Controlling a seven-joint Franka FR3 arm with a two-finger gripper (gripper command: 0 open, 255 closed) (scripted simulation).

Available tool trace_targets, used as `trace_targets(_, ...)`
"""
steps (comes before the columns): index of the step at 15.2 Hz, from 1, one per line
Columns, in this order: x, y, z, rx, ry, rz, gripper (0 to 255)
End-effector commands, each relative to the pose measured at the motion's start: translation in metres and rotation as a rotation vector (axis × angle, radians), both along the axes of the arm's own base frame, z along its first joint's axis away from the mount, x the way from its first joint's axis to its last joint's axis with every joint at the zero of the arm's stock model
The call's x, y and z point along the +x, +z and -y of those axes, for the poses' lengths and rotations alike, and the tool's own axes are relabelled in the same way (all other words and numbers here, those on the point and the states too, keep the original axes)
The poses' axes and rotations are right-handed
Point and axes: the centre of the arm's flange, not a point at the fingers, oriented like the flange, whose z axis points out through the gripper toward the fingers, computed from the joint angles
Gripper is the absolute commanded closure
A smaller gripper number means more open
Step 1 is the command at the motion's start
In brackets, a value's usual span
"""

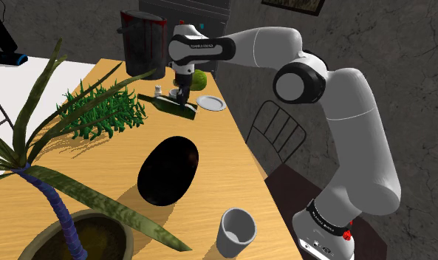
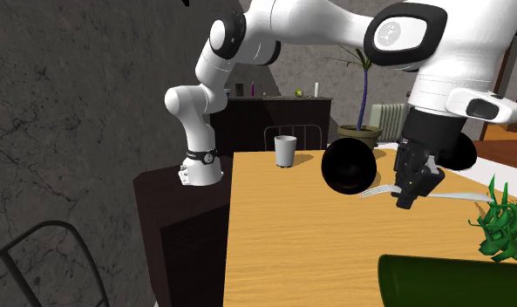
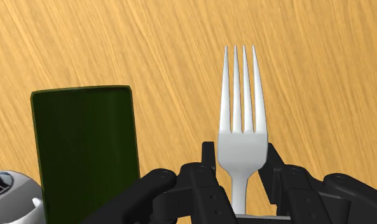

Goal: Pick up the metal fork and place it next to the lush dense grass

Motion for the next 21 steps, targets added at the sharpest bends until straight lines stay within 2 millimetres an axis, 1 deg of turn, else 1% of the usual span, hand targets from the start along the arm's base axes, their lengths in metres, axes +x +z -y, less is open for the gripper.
trace_targets(1,0.000,-0.010,0.000,0.000,0.000,0.001,255)
trace_targets(20,0.000,-0.110,0.000,0.000,0.000,0.001,255)
trace_targets(21,0.000,-0.110,0.000,0.000,0.000,0.001,255)
